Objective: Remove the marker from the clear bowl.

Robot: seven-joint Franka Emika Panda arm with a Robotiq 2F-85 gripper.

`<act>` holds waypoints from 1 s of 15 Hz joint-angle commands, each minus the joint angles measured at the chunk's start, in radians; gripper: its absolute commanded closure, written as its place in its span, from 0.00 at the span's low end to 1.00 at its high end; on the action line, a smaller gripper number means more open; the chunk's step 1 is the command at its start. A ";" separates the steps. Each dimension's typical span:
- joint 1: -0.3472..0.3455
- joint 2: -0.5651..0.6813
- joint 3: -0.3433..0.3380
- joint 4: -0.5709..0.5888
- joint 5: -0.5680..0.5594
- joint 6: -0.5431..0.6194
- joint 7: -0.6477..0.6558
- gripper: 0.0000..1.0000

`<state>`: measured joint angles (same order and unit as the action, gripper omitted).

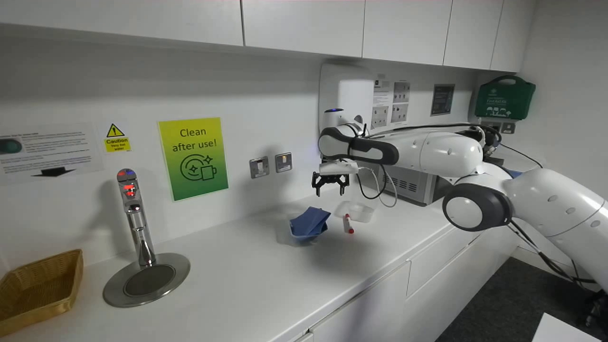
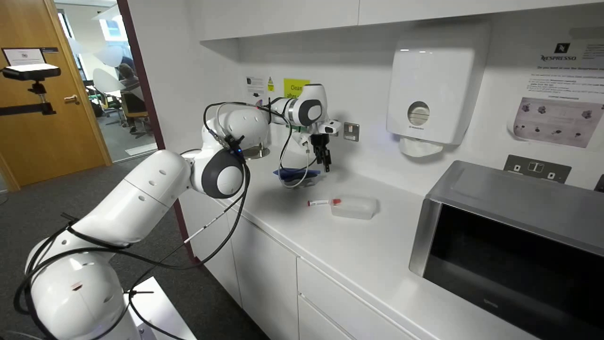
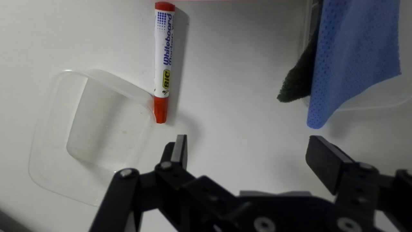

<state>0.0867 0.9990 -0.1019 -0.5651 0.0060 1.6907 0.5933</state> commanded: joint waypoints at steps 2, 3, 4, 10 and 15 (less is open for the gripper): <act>0.007 -0.061 0.010 -0.087 -0.003 0.017 -0.074 0.00; 0.010 -0.062 0.010 -0.091 -0.005 0.022 -0.085 0.00; 0.013 -0.064 0.009 -0.094 -0.007 0.028 -0.095 0.00; 0.041 -0.077 -0.001 -0.100 -0.021 0.069 -0.131 0.00; 0.058 -0.093 0.000 -0.109 -0.017 0.061 -0.127 0.00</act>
<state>0.1335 0.9776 -0.0980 -0.5829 0.0010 1.7323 0.4888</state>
